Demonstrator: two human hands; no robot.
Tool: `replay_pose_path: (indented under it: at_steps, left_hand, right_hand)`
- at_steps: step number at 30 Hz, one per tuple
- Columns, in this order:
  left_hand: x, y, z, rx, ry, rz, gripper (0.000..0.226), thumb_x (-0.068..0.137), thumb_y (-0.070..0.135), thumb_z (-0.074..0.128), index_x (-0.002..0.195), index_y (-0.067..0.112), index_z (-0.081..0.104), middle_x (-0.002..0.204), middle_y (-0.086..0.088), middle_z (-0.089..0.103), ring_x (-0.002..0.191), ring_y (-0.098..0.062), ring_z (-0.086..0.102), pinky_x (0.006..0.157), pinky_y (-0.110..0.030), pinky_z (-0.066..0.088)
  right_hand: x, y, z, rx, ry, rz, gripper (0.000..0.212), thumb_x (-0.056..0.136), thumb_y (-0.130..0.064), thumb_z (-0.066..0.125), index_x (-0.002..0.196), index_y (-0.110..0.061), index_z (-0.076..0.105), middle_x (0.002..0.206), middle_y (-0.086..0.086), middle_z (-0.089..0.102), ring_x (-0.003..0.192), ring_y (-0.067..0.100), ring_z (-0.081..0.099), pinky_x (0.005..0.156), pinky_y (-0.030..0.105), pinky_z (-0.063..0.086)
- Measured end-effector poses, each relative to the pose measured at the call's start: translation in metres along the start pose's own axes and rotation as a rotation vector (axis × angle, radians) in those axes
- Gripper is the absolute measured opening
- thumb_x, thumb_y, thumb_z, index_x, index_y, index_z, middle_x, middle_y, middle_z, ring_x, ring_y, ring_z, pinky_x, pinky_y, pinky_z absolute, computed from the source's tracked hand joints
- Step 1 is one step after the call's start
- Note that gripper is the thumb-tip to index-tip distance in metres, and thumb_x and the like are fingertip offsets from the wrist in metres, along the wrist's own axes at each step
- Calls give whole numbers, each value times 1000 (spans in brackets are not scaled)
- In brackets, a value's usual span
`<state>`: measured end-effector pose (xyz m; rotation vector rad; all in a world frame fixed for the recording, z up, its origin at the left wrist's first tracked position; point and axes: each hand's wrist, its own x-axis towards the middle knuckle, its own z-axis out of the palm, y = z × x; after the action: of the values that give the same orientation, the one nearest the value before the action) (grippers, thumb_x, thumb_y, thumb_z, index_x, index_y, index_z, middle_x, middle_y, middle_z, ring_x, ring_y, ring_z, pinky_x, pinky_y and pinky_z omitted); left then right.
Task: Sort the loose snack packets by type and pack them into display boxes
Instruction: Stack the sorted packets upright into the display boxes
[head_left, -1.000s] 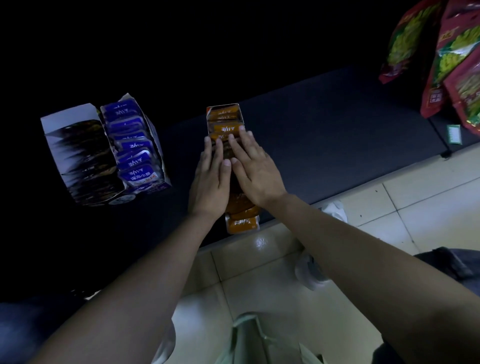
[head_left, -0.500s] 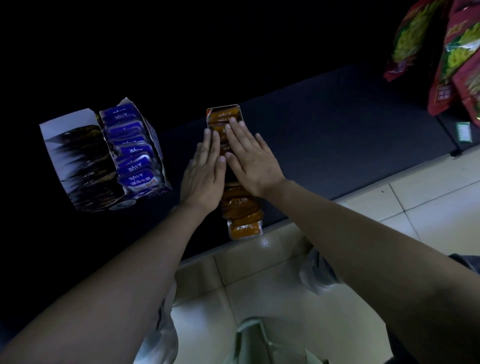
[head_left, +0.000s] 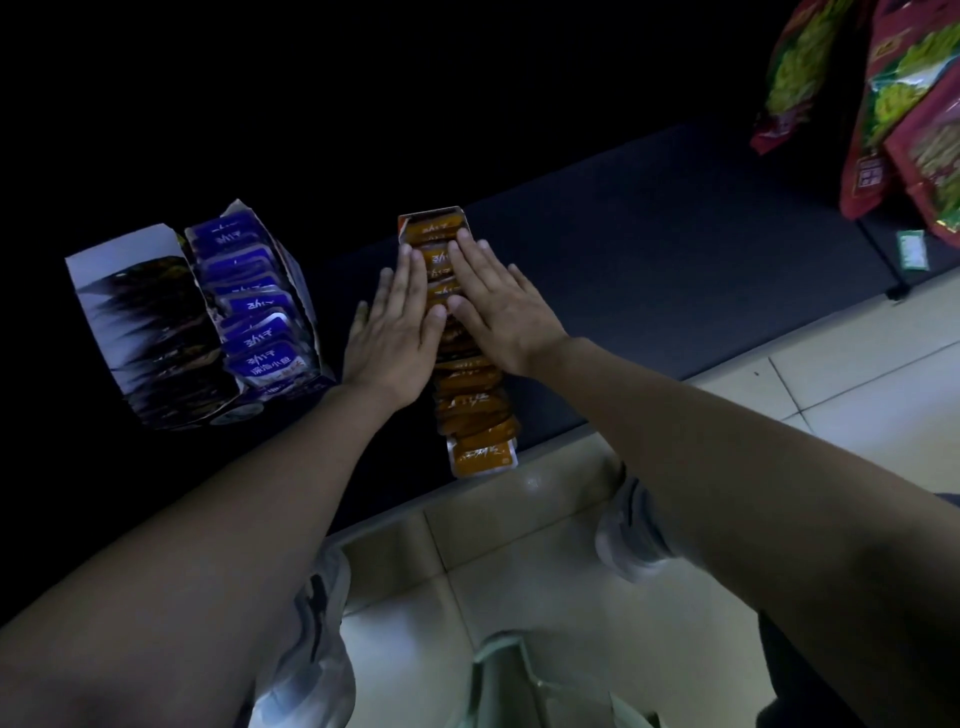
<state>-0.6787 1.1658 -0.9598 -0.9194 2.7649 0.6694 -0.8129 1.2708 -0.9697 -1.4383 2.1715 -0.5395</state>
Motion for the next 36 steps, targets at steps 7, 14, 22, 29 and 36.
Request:
replay_pose_path:
  at_steps: [7, 14, 22, 29, 36]
  left_hand:
    - [6, 2, -11, 12, 45, 55, 58, 103, 45, 14, 152, 24, -9, 160, 7, -16, 148, -11, -11, 121, -38, 0]
    - [15, 1, -14, 90, -45, 23, 57, 104, 42, 14, 152, 25, -11, 159, 9, -20, 147, -12, -14, 121, -40, 1]
    - [-40, -2, -14, -179, 173, 2, 56, 103, 35, 35, 154, 23, 15, 162, 5, 6, 146, -18, 16, 114, -41, 22]
    - [-55, 9, -15, -135, 418, 88, 23, 90, 20, 63, 113, 16, 67, 99, -1, 65, 94, -20, 58, 76, -39, 51]
    - [-26, 17, -19, -133, 413, 66, 13, 86, 14, 68, 97, 17, 74, 93, -1, 65, 91, -20, 59, 79, -38, 52]
  right_hand:
    - [11, 1, -9, 22, 16, -60, 61, 104, -39, 28, 155, -17, 0, 162, -2, -9, 148, 11, -9, 119, 31, -1]
    - [16, 5, -3, 105, -59, -24, 60, 105, -38, 26, 154, -23, -4, 160, -8, -18, 146, 9, -17, 119, 36, -1]
    - [-38, 11, -14, 416, 232, 114, 55, 102, -27, 43, 153, -18, 23, 158, 3, 24, 144, 17, 25, 116, 36, 28]
    - [-62, -6, -12, 301, 357, 88, 23, 88, -12, 66, 110, -16, 68, 103, 2, 68, 91, 14, 64, 81, 39, 55]
    - [-50, -3, -7, 321, 338, 136, 5, 82, -6, 71, 83, -12, 71, 83, -1, 70, 75, 10, 65, 74, 33, 56]
